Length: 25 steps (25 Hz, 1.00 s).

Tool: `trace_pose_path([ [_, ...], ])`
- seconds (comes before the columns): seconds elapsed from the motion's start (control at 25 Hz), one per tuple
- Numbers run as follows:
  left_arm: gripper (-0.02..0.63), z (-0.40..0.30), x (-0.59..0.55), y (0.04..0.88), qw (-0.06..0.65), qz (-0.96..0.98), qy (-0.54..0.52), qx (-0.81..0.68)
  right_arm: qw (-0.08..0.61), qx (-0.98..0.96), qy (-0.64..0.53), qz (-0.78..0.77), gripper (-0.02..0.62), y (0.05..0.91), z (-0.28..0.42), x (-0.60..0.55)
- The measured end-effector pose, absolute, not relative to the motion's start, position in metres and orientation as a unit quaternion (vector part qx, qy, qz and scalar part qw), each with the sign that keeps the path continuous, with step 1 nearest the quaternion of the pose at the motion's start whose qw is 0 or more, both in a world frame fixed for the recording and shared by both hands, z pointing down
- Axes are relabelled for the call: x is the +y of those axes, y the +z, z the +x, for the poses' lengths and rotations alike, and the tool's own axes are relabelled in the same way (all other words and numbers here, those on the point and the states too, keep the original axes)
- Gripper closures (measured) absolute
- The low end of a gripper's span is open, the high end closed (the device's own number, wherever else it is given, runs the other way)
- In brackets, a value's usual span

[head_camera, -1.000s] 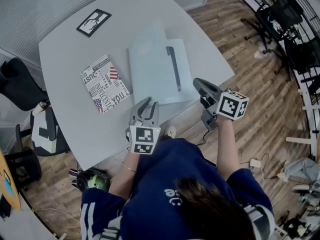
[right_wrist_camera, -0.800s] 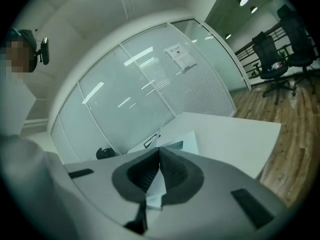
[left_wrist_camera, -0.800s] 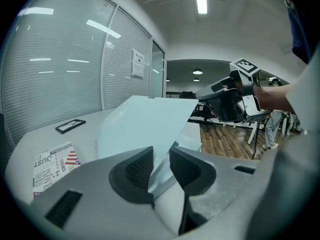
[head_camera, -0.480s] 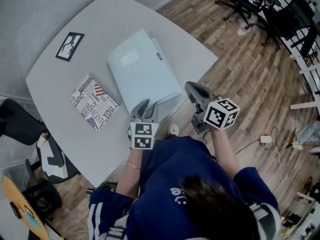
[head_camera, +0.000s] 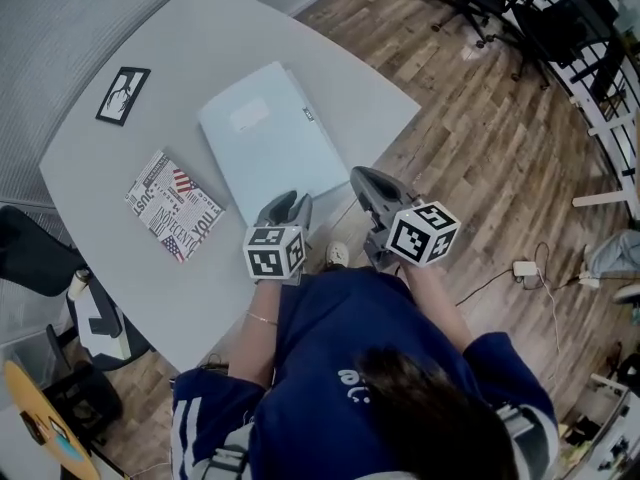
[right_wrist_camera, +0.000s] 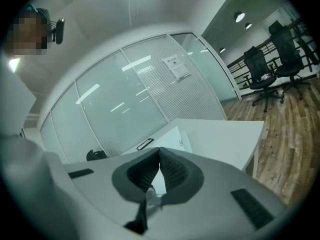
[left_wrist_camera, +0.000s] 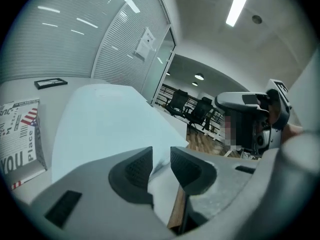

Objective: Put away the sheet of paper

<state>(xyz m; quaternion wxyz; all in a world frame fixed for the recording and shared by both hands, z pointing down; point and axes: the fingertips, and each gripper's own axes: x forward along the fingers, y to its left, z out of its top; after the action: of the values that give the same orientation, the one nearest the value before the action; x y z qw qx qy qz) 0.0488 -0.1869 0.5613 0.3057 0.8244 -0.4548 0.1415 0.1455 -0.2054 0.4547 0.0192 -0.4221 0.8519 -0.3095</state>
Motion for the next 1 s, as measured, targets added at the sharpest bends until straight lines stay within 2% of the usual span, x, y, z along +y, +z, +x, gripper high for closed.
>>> trace_pose_path([
  [0.24,0.508,0.082,-0.175,0.514,0.314,0.877,0.027,-0.362,0.015,0.869,-0.298,-0.395,0.586,0.454,0.134,-0.202],
  [0.56,0.508,0.037,-0.163,0.448,0.238,0.856,-0.056,-0.455,-0.015,0.884,-0.252,-0.393,0.586,0.450,0.110,-0.202],
  [0.72,0.509,-0.002,-0.155,0.440,0.212,0.824,-0.050,-0.524,-0.034,0.891,-0.210,-0.401,0.586,0.445,0.100,-0.199],
  [0.92,0.514,-0.025,-0.147,0.441,0.160,0.803,0.020,-0.574,-0.053,0.883,-0.178,-0.431,0.586,0.448,0.102,-0.198],
  [0.96,0.520,-0.027,-0.146,0.442,0.149,0.801,0.036,-0.579,-0.056,0.882,-0.176,-0.433,0.587,0.449,0.101,-0.196],
  [1.0,0.554,-0.029,-0.146,0.443,0.139,0.799,0.047,-0.583,-0.059,0.882,-0.173,-0.434,0.586,0.451,0.099,-0.195],
])
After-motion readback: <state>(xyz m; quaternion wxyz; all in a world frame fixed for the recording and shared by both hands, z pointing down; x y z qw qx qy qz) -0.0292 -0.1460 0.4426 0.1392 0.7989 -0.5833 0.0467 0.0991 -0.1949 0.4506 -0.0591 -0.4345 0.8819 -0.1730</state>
